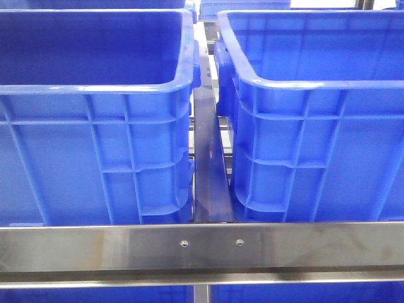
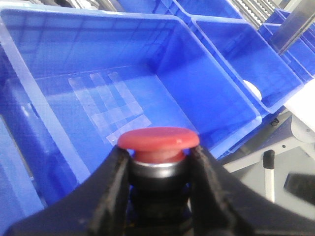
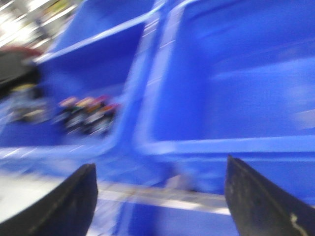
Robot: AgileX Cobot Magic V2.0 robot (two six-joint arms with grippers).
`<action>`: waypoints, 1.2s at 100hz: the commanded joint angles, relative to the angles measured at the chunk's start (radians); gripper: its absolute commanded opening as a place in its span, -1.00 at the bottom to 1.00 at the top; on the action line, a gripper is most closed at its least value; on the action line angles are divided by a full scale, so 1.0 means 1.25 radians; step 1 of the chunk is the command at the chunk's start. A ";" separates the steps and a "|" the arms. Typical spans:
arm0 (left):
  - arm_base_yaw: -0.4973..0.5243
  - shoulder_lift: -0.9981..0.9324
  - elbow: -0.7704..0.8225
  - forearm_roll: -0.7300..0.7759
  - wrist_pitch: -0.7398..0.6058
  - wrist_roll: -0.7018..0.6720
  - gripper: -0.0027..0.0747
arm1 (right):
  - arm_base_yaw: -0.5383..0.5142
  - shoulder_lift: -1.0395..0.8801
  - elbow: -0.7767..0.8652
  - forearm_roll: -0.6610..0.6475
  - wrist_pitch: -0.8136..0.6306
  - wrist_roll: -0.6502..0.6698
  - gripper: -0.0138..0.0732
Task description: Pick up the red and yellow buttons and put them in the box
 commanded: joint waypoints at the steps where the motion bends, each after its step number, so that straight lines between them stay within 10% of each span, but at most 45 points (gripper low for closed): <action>1: -0.006 -0.017 -0.022 -0.008 -0.070 -0.005 -0.98 | 0.000 0.075 -0.037 0.242 0.012 -0.171 0.61; 38: -0.006 -0.017 -0.022 -0.008 -0.070 -0.005 -0.98 | 0.000 0.308 -0.037 0.651 0.181 -0.516 0.61; 81: -0.006 -0.017 -0.022 -0.008 -0.070 -0.005 -0.98 | 0.014 0.430 -0.135 0.635 0.204 -0.580 0.61; 120: -0.006 -0.017 -0.022 -0.008 -0.070 -0.005 -0.98 | 0.278 0.493 -0.157 0.600 -0.064 -0.583 0.61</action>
